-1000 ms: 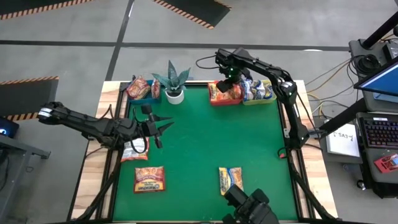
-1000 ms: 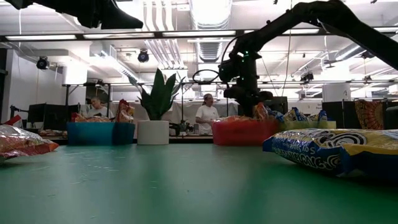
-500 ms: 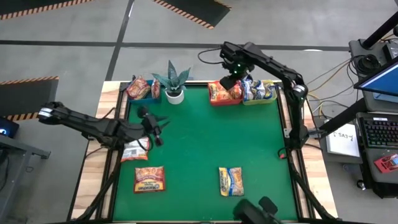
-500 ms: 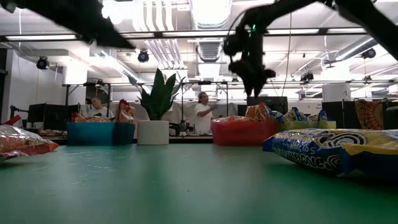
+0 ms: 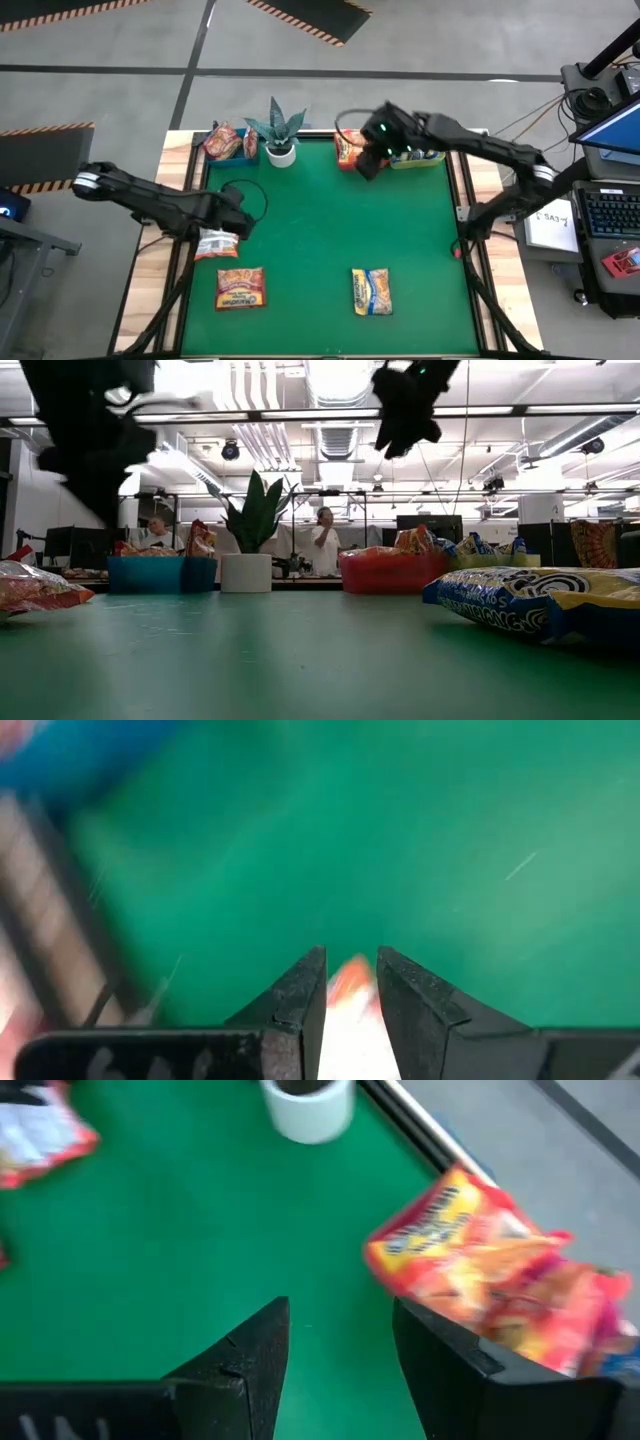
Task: Sort Maruchan noodles
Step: Put the orange noodle pack into the red bin
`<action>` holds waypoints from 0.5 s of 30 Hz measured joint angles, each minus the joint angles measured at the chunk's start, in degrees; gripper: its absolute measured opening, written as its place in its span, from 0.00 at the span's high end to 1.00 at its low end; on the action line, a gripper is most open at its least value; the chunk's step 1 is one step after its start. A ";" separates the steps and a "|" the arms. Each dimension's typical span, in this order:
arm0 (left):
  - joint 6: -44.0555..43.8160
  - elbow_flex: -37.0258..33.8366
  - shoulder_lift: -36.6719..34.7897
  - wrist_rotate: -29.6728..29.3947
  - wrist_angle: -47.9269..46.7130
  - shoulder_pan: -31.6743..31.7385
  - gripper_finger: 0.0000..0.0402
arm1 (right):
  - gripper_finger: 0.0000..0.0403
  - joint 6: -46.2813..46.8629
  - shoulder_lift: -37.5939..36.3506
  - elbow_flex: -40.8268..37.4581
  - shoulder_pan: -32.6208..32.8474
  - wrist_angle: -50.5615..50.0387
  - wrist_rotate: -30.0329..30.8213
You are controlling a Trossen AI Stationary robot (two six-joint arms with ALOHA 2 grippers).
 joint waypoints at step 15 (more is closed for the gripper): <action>-1.20 3.30 27.31 20.21 -15.40 -0.92 0.81 | 0.59 9.80 -20.29 -30.25 11.42 21.81 0.05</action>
